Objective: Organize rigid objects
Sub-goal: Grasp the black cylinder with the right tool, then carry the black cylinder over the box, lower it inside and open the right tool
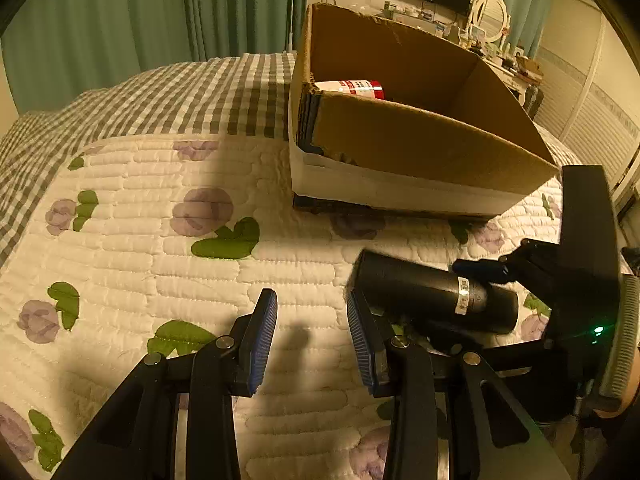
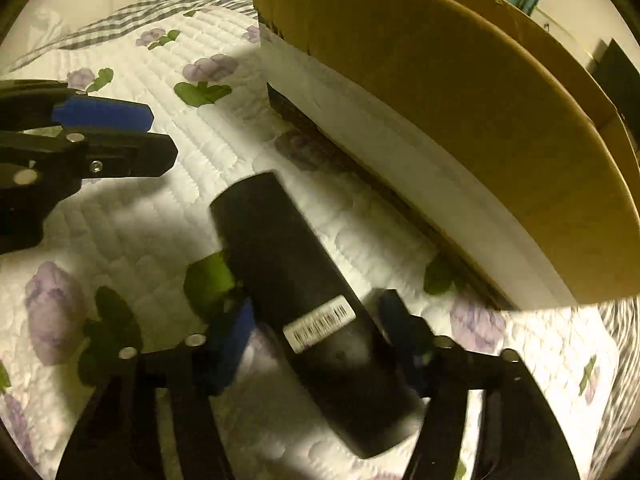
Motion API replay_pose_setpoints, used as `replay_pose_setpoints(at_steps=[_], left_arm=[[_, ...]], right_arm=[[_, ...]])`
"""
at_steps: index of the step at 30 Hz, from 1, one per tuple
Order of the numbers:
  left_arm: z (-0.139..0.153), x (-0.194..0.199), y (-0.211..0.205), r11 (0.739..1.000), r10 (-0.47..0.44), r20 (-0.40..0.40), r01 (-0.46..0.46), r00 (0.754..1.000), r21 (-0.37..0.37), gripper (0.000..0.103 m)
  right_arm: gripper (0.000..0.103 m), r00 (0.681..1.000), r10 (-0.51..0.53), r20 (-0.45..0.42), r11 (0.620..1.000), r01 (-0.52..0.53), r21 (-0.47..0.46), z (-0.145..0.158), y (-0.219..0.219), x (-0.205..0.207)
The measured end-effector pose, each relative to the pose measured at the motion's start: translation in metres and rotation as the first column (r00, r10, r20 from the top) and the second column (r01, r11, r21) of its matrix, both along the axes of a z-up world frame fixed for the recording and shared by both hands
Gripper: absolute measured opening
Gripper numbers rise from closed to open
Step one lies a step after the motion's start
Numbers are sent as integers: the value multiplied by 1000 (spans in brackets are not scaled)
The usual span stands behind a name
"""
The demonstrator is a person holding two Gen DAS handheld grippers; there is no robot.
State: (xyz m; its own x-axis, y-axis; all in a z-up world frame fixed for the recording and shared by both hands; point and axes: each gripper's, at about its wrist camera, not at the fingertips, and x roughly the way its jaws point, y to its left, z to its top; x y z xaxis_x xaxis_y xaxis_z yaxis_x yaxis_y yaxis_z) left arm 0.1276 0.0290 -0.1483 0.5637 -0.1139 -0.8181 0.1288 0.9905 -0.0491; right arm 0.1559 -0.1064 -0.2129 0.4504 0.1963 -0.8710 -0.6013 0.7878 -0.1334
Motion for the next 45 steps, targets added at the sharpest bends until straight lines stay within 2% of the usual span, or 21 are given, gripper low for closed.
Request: replay_pose_setpoints(at_steps=[2,4,9,17,23,28,39,45], left_arm=[[4,-5,-2,1000,-2,11,2,1000,6,38],[9,-9,-4,1000,-9,29,9,1000,13,38],[22,-25,-11,1000,-19,53,19,998,10,38],[40,-63,-21,999,-33,81,33,996,-1,37],[64,-90,-29,998,-54,120,57,991,-24,34],[100,-109,-34,996,-65,208,76,976,-47,33],[181,-131,-43,992,-70,402,105,913,-66,33],[215,-121,-43,989,-74,461,126,884,-83,33]], right_arm=[[44,1000,-29,-2,999,29,20,5,-6,-4],[42,997,-68,-21,996,69,55,9,-15,-9],[42,986,-154,-69,979,162,125,17,-39,-29],[41,965,-257,-56,941,263,211,39,-54,-86],[41,947,-320,20,909,301,289,83,-61,-116],[41,927,-361,97,885,308,349,125,-69,-138],[41,886,-383,263,870,250,425,211,-78,-168],[41,855,-391,340,866,217,451,248,-83,-165]])
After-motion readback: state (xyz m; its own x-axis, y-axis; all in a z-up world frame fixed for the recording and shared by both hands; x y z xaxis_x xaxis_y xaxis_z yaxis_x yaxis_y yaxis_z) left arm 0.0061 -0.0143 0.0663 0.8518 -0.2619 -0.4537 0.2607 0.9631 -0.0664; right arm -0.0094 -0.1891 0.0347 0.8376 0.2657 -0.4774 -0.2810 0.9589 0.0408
